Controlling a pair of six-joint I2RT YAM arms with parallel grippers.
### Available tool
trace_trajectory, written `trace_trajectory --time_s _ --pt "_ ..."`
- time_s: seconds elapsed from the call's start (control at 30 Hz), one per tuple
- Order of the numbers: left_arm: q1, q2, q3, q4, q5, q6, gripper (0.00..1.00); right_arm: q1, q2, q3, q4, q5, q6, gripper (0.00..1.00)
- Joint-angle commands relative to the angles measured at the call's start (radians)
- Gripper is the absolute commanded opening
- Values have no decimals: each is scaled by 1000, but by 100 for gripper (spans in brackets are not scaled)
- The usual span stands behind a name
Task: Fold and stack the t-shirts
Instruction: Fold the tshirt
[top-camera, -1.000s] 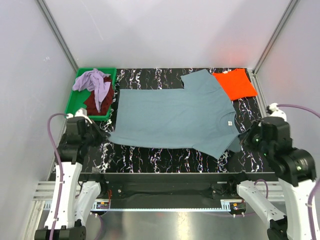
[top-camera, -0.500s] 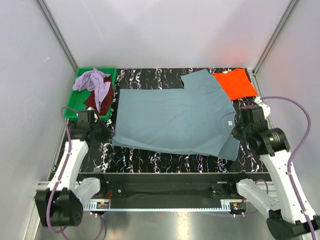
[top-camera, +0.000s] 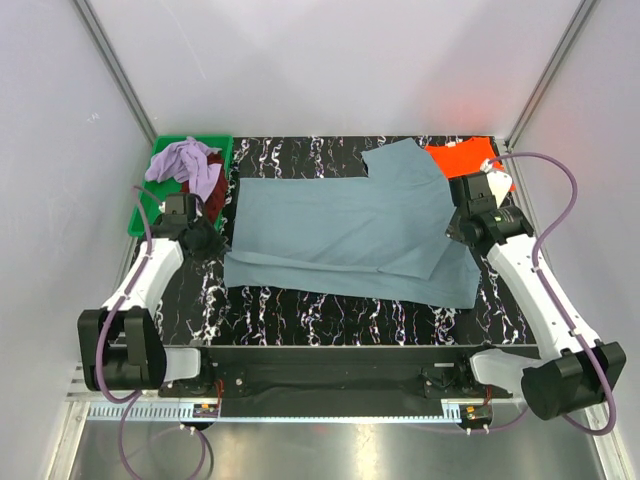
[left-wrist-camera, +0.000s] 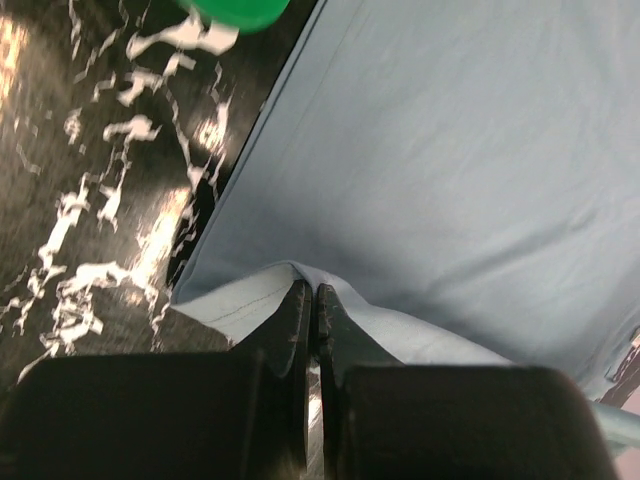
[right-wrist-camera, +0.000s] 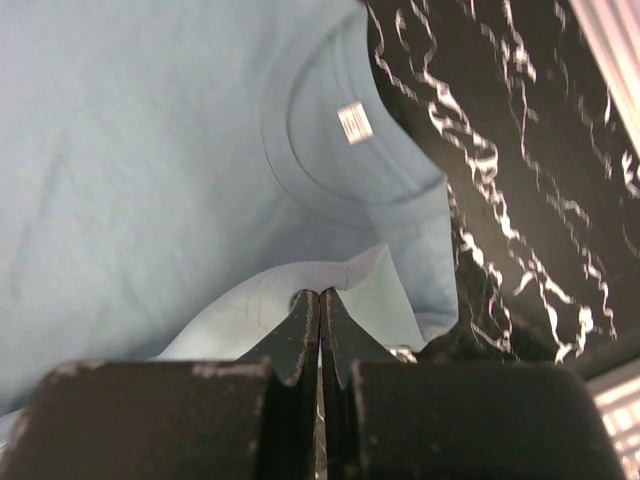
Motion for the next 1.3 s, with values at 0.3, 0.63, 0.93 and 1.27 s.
trace_trajectory --time_s 0.3,0.63,0.93,1.27 --pt "-2 119 79 98 -55 -5 0 -25 76 76 160 7 -144 0" --pt "-5 188 126 105 -46 3 0 -26 118 75 274 -35 -271 0" --pt "-19 244 143 98 -61 3 0 -26 158 64 284 -30 -279 0" --pt "-53 296 178 81 -112 -2 0 -44 234 62 309 -14 -262 0"
